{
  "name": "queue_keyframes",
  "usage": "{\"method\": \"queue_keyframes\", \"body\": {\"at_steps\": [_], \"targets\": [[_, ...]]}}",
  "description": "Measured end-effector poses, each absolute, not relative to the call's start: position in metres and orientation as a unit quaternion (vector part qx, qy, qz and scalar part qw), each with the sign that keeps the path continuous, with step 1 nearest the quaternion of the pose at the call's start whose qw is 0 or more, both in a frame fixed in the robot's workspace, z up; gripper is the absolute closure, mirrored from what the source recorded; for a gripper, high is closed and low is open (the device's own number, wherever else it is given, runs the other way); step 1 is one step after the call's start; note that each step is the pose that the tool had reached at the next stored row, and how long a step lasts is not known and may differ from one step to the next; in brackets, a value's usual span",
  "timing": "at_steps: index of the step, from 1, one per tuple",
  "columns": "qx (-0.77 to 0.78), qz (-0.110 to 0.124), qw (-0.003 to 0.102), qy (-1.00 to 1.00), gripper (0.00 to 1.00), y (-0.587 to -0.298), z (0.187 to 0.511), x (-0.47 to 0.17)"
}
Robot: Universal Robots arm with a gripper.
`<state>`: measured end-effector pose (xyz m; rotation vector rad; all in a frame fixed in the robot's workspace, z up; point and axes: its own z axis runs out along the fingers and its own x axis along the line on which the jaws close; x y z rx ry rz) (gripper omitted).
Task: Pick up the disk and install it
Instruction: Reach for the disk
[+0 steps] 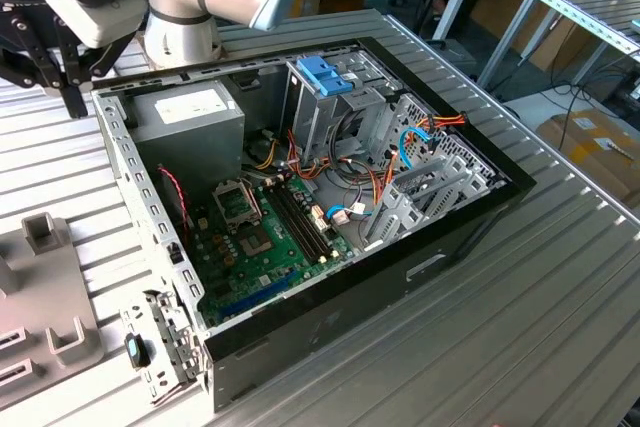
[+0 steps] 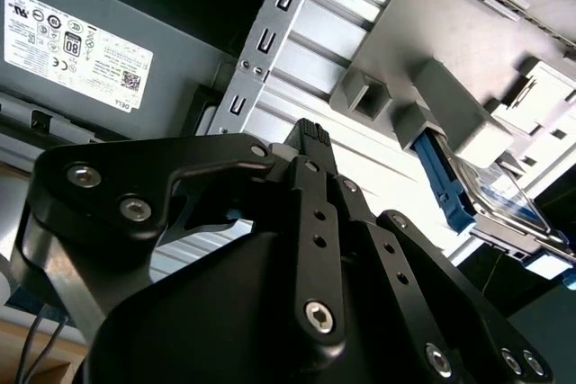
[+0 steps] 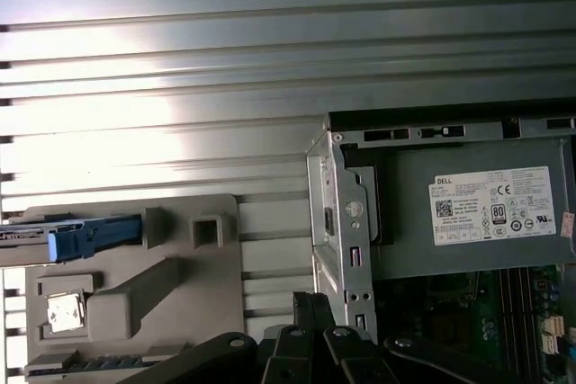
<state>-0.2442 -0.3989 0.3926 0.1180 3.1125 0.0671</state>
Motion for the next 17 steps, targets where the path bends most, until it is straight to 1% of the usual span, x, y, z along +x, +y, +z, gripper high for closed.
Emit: {"method": "queue_keyframes", "body": {"at_steps": [17], "targets": [[0.038,0.022,0.013,0.999,0.89,-0.3989,0.3926,-0.2521]]}}
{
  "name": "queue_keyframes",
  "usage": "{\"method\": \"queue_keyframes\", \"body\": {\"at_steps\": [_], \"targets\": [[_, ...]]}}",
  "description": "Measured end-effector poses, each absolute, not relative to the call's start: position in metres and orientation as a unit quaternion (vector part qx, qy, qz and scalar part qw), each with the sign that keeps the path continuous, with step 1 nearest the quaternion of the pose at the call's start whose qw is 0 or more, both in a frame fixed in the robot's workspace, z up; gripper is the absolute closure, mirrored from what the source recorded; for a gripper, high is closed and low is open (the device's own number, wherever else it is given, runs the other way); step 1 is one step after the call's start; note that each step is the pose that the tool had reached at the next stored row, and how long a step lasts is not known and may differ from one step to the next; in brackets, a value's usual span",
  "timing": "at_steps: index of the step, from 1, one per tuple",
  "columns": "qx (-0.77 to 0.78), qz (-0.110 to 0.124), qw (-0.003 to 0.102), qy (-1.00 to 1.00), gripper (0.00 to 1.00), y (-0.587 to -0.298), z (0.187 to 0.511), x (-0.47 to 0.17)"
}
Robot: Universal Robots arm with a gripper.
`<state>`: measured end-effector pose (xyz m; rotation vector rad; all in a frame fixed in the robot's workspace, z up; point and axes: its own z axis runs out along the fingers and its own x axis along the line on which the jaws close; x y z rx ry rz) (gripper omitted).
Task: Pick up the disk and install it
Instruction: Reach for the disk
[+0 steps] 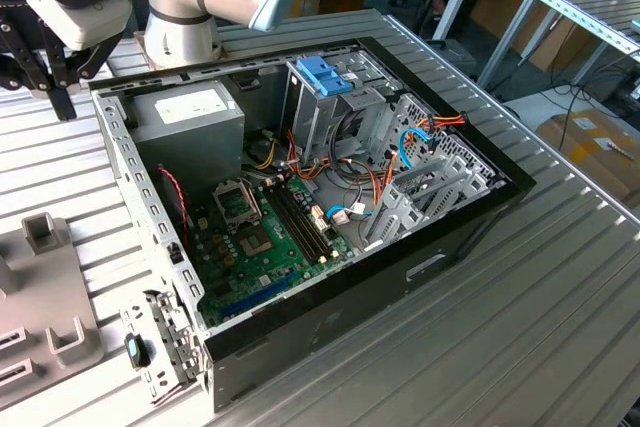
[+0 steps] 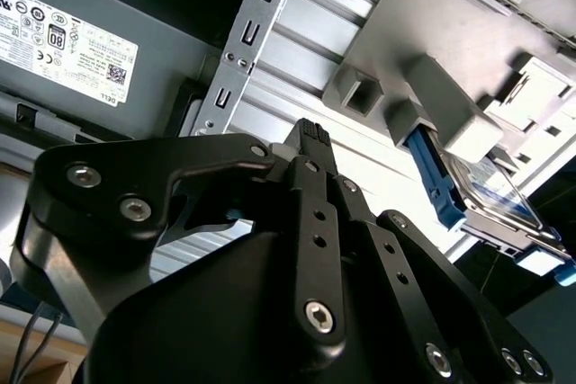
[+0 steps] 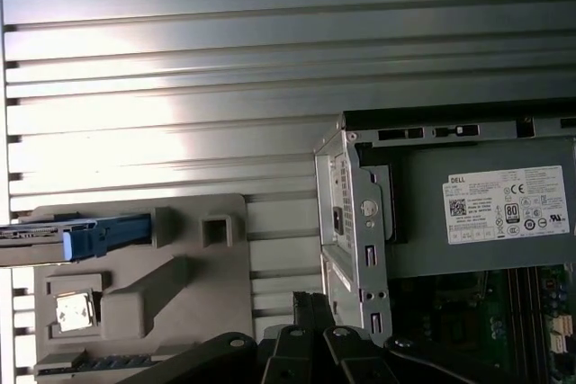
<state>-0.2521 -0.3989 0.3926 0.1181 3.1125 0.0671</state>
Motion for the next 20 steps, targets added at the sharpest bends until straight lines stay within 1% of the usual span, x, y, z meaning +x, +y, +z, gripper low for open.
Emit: {"method": "queue_keyframes", "body": {"at_steps": [20], "targets": [[0.038,0.022,0.013,0.999,0.89,-0.399,0.392,-0.284]]}}
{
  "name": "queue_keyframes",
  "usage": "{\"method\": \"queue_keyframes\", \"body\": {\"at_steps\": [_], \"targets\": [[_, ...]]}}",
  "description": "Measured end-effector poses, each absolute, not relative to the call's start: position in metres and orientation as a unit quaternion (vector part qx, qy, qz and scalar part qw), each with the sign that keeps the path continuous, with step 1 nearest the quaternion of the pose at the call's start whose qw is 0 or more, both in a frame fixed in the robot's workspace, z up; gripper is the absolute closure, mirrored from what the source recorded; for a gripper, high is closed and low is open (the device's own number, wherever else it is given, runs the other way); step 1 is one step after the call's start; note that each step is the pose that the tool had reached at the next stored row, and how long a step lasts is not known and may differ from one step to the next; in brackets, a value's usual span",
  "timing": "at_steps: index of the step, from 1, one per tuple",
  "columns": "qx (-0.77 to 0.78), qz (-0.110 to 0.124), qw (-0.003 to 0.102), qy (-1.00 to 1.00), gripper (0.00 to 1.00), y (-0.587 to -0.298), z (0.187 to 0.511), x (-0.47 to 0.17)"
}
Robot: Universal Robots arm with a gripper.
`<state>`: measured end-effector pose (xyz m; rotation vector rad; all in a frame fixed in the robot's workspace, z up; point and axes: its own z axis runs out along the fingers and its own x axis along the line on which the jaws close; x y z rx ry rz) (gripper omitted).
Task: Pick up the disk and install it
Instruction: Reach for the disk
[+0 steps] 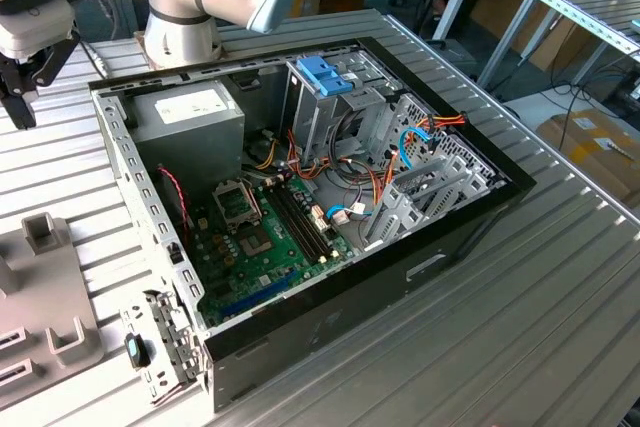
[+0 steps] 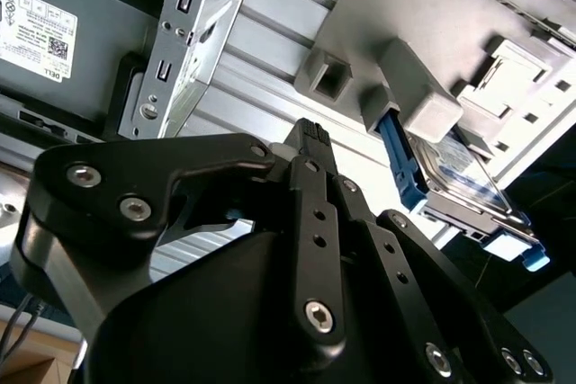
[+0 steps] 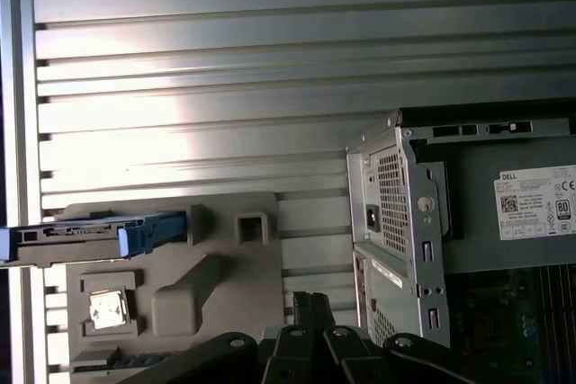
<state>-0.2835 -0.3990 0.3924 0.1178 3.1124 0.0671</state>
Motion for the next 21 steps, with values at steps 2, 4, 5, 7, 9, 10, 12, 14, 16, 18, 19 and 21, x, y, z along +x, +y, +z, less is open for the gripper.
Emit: {"method": "queue_keyframes", "body": {"at_steps": [2,4,5,7,9,10,12,14,16,18,19,21], "targets": [[0.038,0.022,0.013,0.999,0.89,-0.399,0.393,-0.284],[0.038,0.022,0.013,0.999,0.89,-0.399,0.392,-0.284],[0.038,0.022,0.013,0.999,0.89,-0.399,0.392,-0.284],[0.038,0.022,0.013,0.999,0.89,-0.399,0.392,-0.284],[0.038,0.022,0.013,0.999,0.89,-0.399,0.392,-0.284],[0.038,0.022,0.013,0.999,0.89,-0.399,0.392,-0.285],[0.038,0.022,0.013,0.999,0.89,-0.399,0.392,-0.288],[0.038,0.022,0.013,0.999,0.89,-0.399,0.392,-0.291],[0.038,0.022,0.013,0.999,0.89,-0.399,0.392,-0.294],[0.038,0.022,0.013,0.999,0.89,-0.399,0.392,-0.294],[0.038,0.022,0.013,0.999,0.89,-0.399,0.392,-0.294],[0.038,0.022,0.013,0.999,0.89,-0.399,0.392,-0.294]]}}
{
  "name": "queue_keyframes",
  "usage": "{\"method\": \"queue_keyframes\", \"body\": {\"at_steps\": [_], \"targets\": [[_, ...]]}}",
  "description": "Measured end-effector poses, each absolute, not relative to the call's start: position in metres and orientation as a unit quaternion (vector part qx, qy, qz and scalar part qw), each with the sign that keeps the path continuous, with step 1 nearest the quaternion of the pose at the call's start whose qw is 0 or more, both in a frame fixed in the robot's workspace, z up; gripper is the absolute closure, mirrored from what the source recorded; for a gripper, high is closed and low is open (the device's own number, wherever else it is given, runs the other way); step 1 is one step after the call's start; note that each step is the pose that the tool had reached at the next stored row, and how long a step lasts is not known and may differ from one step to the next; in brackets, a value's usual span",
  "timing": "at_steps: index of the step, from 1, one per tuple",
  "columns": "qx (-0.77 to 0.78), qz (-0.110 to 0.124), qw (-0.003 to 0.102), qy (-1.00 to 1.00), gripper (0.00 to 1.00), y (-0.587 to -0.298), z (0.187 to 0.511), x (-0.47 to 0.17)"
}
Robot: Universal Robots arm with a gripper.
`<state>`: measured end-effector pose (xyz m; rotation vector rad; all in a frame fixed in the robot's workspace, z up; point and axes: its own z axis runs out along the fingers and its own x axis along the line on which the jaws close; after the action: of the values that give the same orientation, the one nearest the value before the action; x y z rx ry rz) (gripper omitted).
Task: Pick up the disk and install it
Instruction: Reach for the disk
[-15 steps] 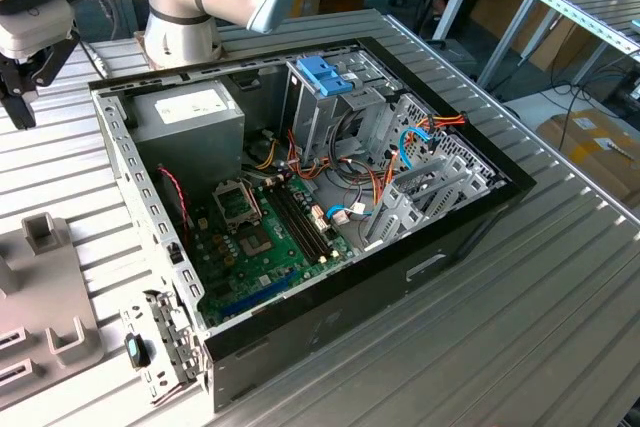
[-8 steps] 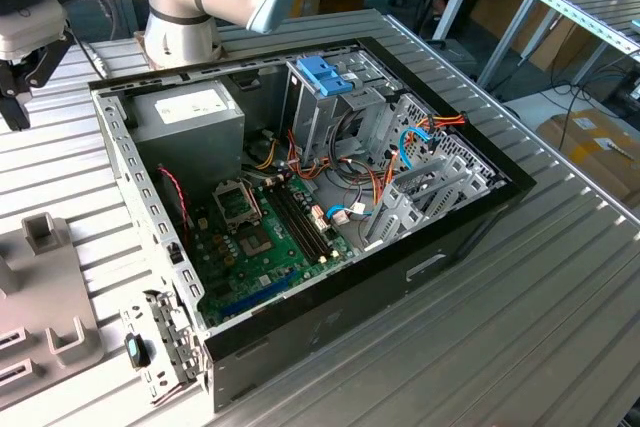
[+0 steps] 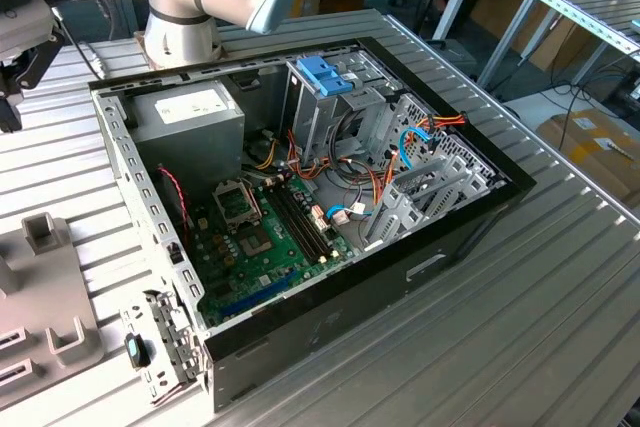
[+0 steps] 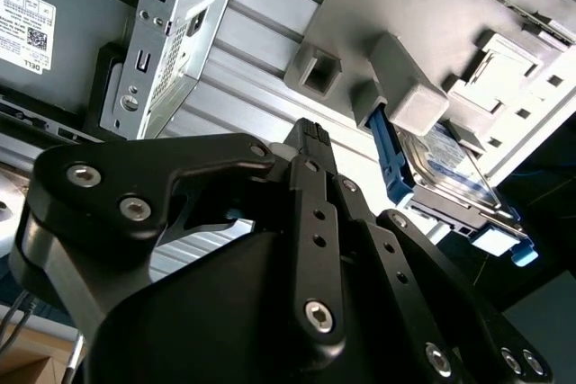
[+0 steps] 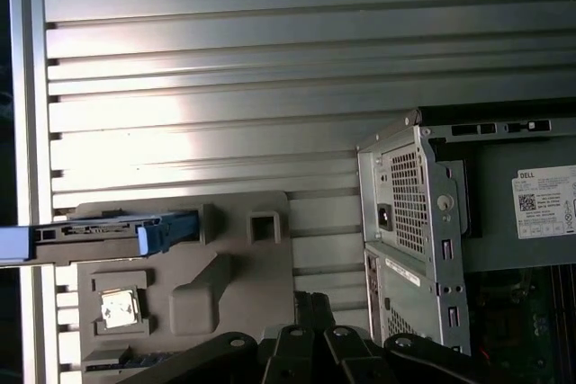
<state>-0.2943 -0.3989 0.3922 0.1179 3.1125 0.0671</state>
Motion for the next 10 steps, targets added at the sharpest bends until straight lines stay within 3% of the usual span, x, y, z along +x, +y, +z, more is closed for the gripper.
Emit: {"method": "queue_keyframes", "body": {"at_steps": [10], "targets": [[0.038,0.022,0.013,0.999,0.89,-0.3989,0.3887,-0.2945]]}}
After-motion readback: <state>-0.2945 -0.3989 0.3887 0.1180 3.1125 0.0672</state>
